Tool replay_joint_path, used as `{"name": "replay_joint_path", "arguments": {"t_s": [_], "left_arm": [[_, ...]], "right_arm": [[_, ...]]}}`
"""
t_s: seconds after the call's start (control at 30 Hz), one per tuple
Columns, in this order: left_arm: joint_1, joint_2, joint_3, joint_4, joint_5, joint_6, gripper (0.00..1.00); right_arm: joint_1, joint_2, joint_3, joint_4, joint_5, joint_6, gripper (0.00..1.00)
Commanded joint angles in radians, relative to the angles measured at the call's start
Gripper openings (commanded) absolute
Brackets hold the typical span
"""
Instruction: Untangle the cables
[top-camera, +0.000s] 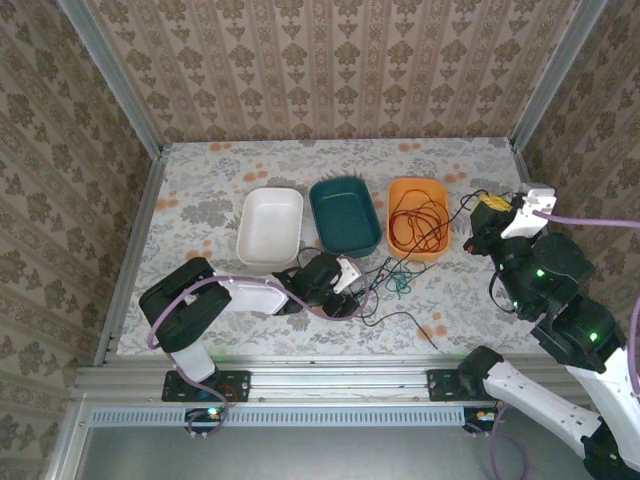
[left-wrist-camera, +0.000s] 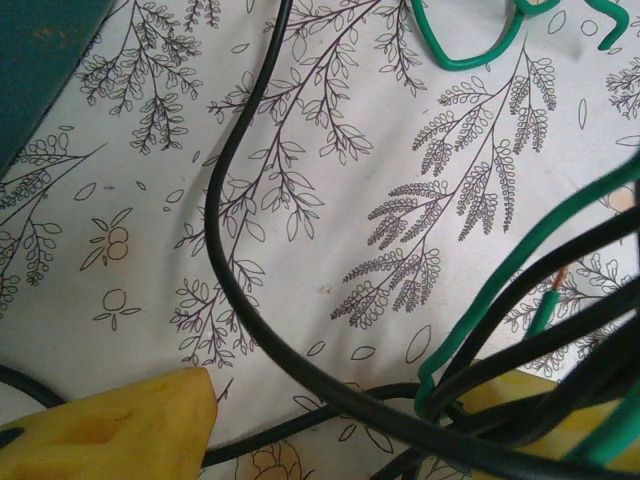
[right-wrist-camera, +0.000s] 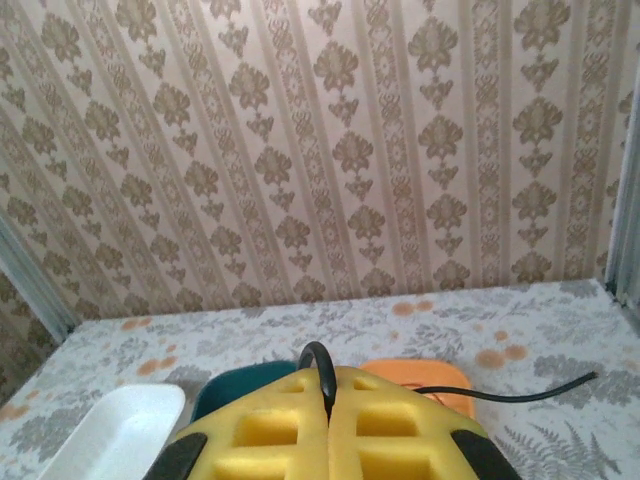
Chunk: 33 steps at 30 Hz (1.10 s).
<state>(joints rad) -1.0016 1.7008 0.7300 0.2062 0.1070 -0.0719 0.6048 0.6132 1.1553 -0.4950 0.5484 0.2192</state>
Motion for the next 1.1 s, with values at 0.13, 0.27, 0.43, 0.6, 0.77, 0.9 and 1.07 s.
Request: {"name": "replay_joint_path", "arguments": {"t_s": [0.13,0.27,0.43,0.6,0.77,0.9,1.07], "left_arm": [[0.013,0.049,-0.007,-0.114,-0.075,-0.007,0.69],[0.014,0.051,-0.008,-0.119,-0.081,-0.007,0.7],[0.015,0.059,-0.006,-0.122,-0.087,-0.006,0.73],[0.017,0.069,-0.006,-0.124,-0.091,-0.005,0.71],[0.021,0.069,-0.016,-0.116,-0.096,-0.011,0.71],[0.025,0.068,-0.02,-0.112,-0.104,-0.019,0.63],[0.038,0.04,-0.041,-0.091,-0.135,-0.052,0.18]], "right_arm": [[-0.005,-0.035,0.142,0.26,0.196,-0.252,0.0],[-0.005,-0.034,0.209,0.283,0.249,-0.337,0.0],[-0.005,-0.036,0.292,0.264,0.274,-0.377,0.0],[-0.001,-0.035,0.355,0.248,0.322,-0.413,0.0],[0.015,-0.027,0.411,0.228,0.375,-0.446,0.0],[0.026,0.008,0.462,0.144,0.39,-0.458,0.0],[0.061,0.03,0.533,0.095,0.466,-0.47,0.0]]}}
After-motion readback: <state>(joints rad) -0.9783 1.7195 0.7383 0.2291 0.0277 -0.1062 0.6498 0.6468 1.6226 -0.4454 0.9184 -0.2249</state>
